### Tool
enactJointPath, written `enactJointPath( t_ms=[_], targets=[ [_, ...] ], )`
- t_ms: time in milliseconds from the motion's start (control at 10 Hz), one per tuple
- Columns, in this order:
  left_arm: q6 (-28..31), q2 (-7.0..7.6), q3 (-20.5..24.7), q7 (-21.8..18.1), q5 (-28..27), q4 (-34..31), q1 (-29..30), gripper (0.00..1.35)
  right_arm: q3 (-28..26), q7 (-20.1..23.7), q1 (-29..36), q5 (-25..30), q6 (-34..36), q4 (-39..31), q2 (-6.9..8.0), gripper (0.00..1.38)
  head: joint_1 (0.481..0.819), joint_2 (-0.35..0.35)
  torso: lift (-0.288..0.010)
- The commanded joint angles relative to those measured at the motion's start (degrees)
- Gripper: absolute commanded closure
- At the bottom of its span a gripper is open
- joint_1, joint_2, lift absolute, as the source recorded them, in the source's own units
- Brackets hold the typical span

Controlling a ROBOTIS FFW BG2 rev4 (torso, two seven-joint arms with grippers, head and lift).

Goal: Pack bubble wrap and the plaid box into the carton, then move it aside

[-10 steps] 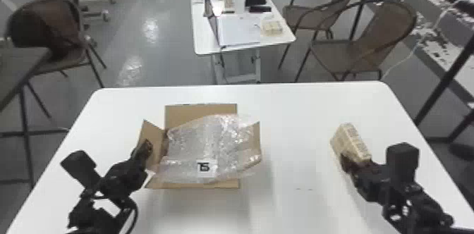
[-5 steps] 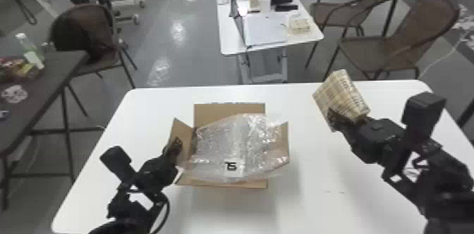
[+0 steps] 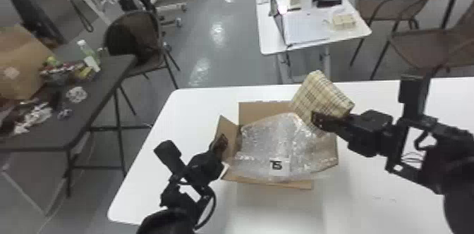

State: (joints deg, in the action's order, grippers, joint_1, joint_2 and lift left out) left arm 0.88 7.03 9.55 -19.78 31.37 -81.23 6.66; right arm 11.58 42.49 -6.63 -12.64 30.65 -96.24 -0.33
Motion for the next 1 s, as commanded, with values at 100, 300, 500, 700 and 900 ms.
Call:
enactJointPath(
  t_ms=[100,300,500,700,900],
  targets=[
    [0.00,0.00,-0.85,0.00,0.09,0.20,-0.51,1.21,2.39,3.21,-4.27,-0.72,3.19,7.21,0.38,0.93,0.695,0.350,-0.027],
    [-0.09,-0.09,-1.47,0.00,0.44,0.38,-0.86,1.21,2.83,3.30,-5.06,1.92,5.30,8.79,0.38,0.92,0.695,0.350,-0.027],
    [-0.09,-0.09,-1.91,0.00,0.71,0.38,-0.86,1.21,3.71,3.91,-5.85,2.18,7.15,11.69,0.38,0.76,0.695,0.350,-0.027],
    [-0.18,-0.18,-1.64,0.00,0.79,0.38,-0.86,1.21,3.71,3.91,-5.77,3.85,7.23,11.43,0.38,0.21,0.695,0.350,-0.027],
    [-0.26,-0.18,-1.47,0.00,0.97,0.38,-0.86,1.21,3.62,3.91,-5.41,2.97,5.74,11.16,0.38,0.10,0.695,0.350,-0.027]
  ],
)
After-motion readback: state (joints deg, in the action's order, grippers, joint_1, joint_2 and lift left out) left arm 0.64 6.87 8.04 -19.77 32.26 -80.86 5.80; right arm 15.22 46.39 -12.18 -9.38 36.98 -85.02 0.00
